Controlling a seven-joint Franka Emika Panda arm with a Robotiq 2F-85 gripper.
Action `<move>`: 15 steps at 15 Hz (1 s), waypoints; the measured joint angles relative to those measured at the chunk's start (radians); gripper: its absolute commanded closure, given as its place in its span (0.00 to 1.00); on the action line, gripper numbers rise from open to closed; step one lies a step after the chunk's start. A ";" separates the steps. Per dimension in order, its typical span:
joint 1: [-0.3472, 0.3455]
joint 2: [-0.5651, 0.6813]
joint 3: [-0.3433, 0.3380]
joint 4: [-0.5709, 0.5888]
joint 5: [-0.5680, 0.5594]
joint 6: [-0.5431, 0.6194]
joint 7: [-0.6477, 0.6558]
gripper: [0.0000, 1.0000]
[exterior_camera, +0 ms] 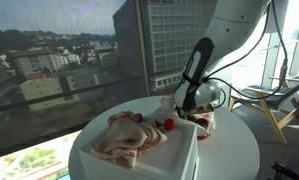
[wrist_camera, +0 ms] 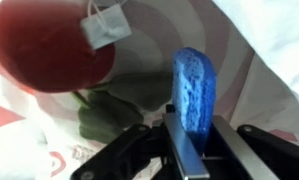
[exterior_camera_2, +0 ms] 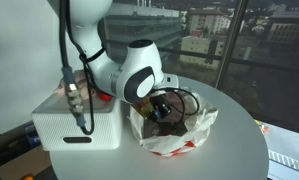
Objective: Remove the strawberry, the sponge and the beetroot plushy from the and put them on the basket
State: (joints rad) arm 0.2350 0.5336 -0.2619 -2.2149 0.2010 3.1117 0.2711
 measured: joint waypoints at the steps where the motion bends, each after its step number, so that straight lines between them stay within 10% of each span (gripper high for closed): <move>1: 0.057 -0.025 -0.055 -0.023 -0.018 0.000 0.016 0.81; 10: 0.576 -0.148 -0.655 -0.096 -0.360 -0.375 0.298 0.83; 15: 0.656 -0.359 -0.661 -0.119 -0.531 -0.621 0.243 0.81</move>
State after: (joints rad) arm 0.8909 0.1748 -0.9225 -2.3341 -0.3304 2.4903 0.5143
